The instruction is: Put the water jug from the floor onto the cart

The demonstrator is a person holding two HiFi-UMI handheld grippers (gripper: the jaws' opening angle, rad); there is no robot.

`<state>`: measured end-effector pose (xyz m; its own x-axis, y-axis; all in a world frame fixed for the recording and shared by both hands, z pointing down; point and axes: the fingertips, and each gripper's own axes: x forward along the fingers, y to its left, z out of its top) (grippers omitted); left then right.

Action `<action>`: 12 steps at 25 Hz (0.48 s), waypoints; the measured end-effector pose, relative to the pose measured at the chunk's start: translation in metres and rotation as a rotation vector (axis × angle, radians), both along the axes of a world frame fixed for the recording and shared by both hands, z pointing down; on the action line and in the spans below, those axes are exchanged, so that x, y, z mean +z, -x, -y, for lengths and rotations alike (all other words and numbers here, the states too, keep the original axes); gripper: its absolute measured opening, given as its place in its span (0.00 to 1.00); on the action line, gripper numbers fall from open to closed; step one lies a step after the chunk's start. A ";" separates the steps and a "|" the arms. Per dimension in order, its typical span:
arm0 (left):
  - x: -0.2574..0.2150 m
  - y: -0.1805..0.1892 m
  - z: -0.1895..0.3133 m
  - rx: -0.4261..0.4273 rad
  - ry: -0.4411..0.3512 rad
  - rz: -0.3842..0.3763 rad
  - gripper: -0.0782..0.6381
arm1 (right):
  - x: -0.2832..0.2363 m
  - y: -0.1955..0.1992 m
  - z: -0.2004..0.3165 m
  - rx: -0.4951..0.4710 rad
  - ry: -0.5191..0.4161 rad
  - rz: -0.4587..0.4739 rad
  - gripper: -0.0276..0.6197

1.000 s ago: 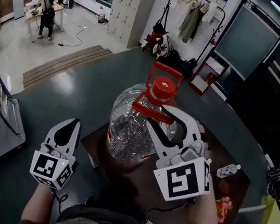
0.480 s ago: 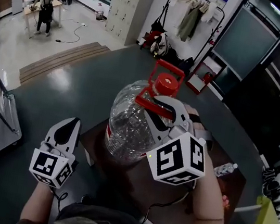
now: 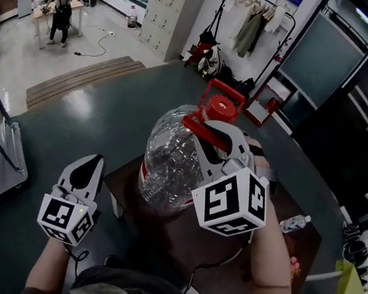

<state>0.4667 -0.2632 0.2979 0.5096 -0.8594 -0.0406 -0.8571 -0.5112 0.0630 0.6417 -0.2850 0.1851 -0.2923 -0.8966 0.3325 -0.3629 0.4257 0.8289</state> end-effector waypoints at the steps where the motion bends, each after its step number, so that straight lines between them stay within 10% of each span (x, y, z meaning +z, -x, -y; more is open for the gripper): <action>1: 0.000 0.001 -0.001 -0.003 -0.001 0.000 0.12 | -0.001 0.000 -0.001 -0.005 -0.003 0.005 0.14; 12: 0.001 0.014 -0.023 -0.051 -0.006 0.018 0.12 | -0.021 0.014 -0.029 -0.098 -0.035 0.077 0.13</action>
